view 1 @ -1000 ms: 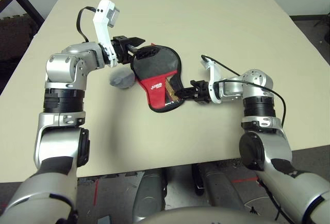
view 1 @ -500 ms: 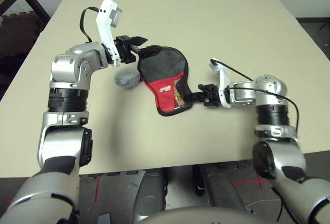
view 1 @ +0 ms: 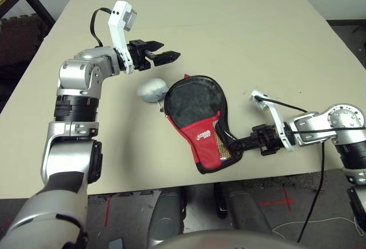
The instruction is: Store the ping-pong paddle in its case and zip it.
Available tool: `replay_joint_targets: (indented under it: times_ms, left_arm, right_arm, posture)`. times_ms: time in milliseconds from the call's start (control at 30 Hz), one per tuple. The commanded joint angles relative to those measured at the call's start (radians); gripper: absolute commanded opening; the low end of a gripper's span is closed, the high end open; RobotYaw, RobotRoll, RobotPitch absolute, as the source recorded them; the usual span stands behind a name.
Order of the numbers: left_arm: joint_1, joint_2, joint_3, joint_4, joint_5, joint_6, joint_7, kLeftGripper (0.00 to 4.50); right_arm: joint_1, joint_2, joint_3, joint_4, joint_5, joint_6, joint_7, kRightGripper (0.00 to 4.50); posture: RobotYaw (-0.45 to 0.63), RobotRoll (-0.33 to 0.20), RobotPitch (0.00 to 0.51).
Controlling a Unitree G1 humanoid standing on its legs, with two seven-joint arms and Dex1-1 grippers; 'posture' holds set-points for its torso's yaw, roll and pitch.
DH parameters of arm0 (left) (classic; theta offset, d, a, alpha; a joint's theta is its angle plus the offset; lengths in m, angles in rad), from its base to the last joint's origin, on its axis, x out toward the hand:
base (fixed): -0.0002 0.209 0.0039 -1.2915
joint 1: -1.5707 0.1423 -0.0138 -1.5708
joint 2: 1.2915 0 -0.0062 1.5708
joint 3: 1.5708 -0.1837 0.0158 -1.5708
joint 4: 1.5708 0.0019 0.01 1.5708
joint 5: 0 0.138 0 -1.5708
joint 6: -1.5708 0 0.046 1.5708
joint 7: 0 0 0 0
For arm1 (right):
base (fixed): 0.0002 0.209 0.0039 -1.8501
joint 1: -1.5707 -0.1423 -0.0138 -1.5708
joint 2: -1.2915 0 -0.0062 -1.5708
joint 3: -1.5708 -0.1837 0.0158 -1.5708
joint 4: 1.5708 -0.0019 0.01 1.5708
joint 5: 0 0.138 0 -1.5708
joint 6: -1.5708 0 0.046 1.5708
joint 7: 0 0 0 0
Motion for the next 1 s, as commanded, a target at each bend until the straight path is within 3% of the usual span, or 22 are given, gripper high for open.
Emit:
replay_joint_targets:
  times_ms: [33,300,433,533,633,733,867,1000]
  left_arm:
    - [-0.006,0.006,-0.015,0.021,0.017,-0.007,-0.012,4.50]
    - [0.002,0.093,-0.046,-0.007,0.021,0.033,-0.116,4.50]
    - [0.016,0.174,-0.069,-0.046,0.016,0.043,-0.207,4.50]
    - [0.044,0.256,-0.090,-0.088,0.016,0.065,-0.282,4.50]
    - [0.083,0.313,-0.118,-0.105,0.038,0.040,-0.333,4.50]
    - [0.108,0.343,-0.138,-0.112,0.062,-0.003,-0.359,4.50]
    - [0.125,0.360,-0.157,-0.101,0.112,-0.090,-0.369,4.50]
    - [0.159,0.375,-0.200,-0.083,0.199,-0.213,-0.366,4.50]
  right_arm:
    - [-0.002,-0.011,0.040,-0.009,0.086,-0.063,-0.104,0.01]
    - [-0.119,-0.049,0.004,-0.060,-0.099,-0.037,-0.064,2.48]
    - [-0.219,-0.070,0.037,-0.135,-0.304,-0.038,0.058,3.64]
    - [-0.298,-0.007,0.097,-0.161,-0.470,-0.119,0.165,4.48]
    - [-0.337,0.040,0.231,-0.188,-0.716,-0.326,0.341,4.48]
    - [-0.353,0.090,0.309,-0.161,-0.886,-0.478,0.483,4.48]
    - [-0.366,0.145,0.359,-0.104,-1.033,-0.561,0.607,4.48]
    - [-0.374,0.186,0.373,-0.076,-1.105,-0.552,0.698,4.48]
  posture:
    - [-0.09,0.000,0.167]
    - [-0.09,0.000,0.169]
    - [-0.09,0.000,0.166]
    - [-0.08,0.000,0.162]
    - [-0.08,0.000,0.159]
    - [-0.07,0.000,0.157]
    - [-0.06,0.000,0.156]
    - [-0.05,0.000,0.157]
